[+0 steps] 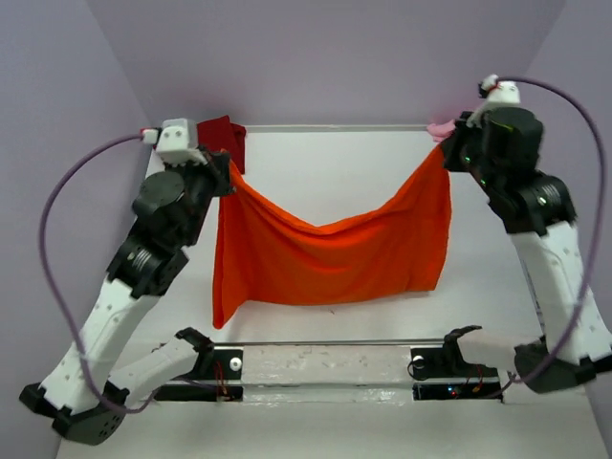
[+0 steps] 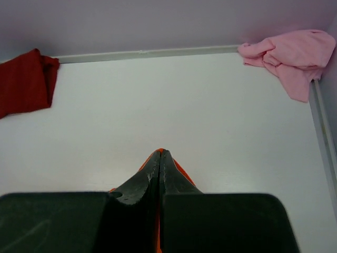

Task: Fold and stack the t-shirts
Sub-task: Flatten the tshirt out, then fold the tshirt

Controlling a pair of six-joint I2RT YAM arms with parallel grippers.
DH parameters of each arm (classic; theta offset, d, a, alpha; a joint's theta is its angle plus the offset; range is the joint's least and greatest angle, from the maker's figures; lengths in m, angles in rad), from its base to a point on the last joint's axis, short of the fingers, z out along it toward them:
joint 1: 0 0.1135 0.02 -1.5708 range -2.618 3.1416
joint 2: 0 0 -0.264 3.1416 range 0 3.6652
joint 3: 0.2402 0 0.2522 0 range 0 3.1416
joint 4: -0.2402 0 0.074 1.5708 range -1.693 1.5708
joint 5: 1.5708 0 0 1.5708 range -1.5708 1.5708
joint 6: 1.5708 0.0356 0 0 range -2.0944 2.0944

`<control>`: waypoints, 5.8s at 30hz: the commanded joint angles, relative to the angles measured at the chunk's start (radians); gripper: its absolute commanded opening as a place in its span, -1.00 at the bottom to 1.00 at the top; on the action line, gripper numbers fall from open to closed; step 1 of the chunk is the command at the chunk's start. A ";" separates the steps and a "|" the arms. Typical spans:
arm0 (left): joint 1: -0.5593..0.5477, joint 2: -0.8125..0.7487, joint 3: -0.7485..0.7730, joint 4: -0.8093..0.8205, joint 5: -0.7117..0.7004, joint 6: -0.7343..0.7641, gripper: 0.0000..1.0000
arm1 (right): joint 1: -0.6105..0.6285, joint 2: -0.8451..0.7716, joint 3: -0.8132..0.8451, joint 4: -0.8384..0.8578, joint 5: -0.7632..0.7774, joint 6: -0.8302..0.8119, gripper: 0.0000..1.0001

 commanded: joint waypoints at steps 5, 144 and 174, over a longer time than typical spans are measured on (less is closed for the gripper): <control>0.233 0.482 0.186 0.201 0.079 0.056 -1.00 | -0.017 0.476 0.258 0.217 0.127 -0.046 -1.00; 0.460 0.832 0.072 0.088 0.213 -0.209 0.36 | -0.055 0.220 -0.705 0.360 -0.072 0.242 0.40; 0.377 0.298 -0.204 0.369 0.263 -0.151 0.47 | -0.046 0.894 -0.175 0.289 -0.091 0.181 0.33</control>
